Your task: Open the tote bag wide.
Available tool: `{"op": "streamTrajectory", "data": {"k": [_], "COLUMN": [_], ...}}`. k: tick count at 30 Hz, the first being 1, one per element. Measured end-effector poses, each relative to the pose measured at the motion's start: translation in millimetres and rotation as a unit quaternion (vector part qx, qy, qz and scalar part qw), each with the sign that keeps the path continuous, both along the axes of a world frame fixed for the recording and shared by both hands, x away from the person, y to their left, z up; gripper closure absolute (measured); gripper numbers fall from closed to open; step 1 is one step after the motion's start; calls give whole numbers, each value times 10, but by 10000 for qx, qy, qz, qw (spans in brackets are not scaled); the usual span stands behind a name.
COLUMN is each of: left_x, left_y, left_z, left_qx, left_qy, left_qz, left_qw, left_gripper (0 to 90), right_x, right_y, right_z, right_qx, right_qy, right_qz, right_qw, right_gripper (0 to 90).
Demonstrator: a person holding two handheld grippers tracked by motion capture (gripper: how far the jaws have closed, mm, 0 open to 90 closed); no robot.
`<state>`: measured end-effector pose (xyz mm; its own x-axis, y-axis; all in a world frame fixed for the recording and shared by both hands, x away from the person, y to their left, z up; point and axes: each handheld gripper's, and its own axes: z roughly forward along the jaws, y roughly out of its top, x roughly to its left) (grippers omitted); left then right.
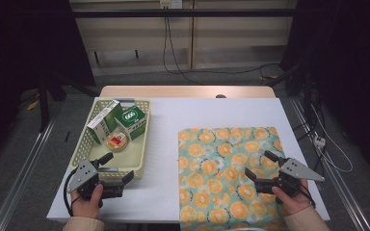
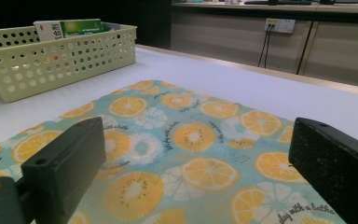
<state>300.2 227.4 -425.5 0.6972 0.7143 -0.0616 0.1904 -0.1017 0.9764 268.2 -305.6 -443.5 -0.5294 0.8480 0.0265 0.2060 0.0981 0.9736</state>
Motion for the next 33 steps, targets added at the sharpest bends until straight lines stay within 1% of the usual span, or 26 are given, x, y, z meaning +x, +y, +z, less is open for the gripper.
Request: {"op": "streamTrajectory", "data": {"k": [3,5,6,8,9,12,14,16,17,18,19,20,22,23,24,25,27,32,33], "left_x": [5,4,3,5,2,2,7,12,16,13,11,10,11,15,18,21,26,34,34], "left_y": [3,-3,-15,-21,-32,-35,-37,-49,-52,-63,-71,-70,-77,-78,-80,-86,-94,-116,-116], "left_z": [6,12,12,12,10,10,14,13,14,14,17,22,28,31,32,31,29,25,25], "left_qx": [-46,-34,-61,18,13,3,26,1,30,13,8,50,7,15,16,-11,-13,3,3], "left_qy": [-28,-37,-29,-57,-46,-38,-50,-32,-42,-35,-40,-44,-34,-37,-44,-38,-41,-26,-29], "left_qz": [-8,-24,-33,-62,-84,-87,-97,-89,-109,-106,-112,-131,-118,-122,-122,-121,-147,-197,-196], "left_qw": [10000,10000,10000,10000,10000,10000,9999,10000,9999,9999,9999,9999,9999,9999,9999,9999,9999,9998,9998], "left_gripper": [30,30,30,30,30,30,30,30,30,30,30,30,30,30,30,30,30,30,30], "right_x": [3,3,7,16,19,37,50,59,60,58,57,58,56,50,59,59,65,75,78], "right_y": [1,0,-4,-7,-4,15,27,32,34,35,38,43,49,63,67,67,74,105,111], "right_z": [0,0,0,3,15,39,30,21,22,27,36,46,63,100,114,114,133,123,118], "right_qx": [6,4,-39,-9,16,-1,-4,-22,-9,-13,-36,-46,-84,-138,-37,-37,-150,-192,-191], "right_qy": [9,1,62,69,67,17,48,79,71,67,62,44,48,20,74,74,57,129,138], "right_qz": [2,0,-29,-77,-37,-52,-40,-6,-1,3,0,6,39,11,-3,-3,8,-77,-54], "right_qw": [10000,10000,10000,9999,10000,10000,10000,10000,10000,10000,10000,10000,9999,9999,10000,10000,9999,9997,9997], "right_gripper": [35,35,38,38,37,37,36,37,39,39,39,39,37,33,33,33,28,34,33]}}
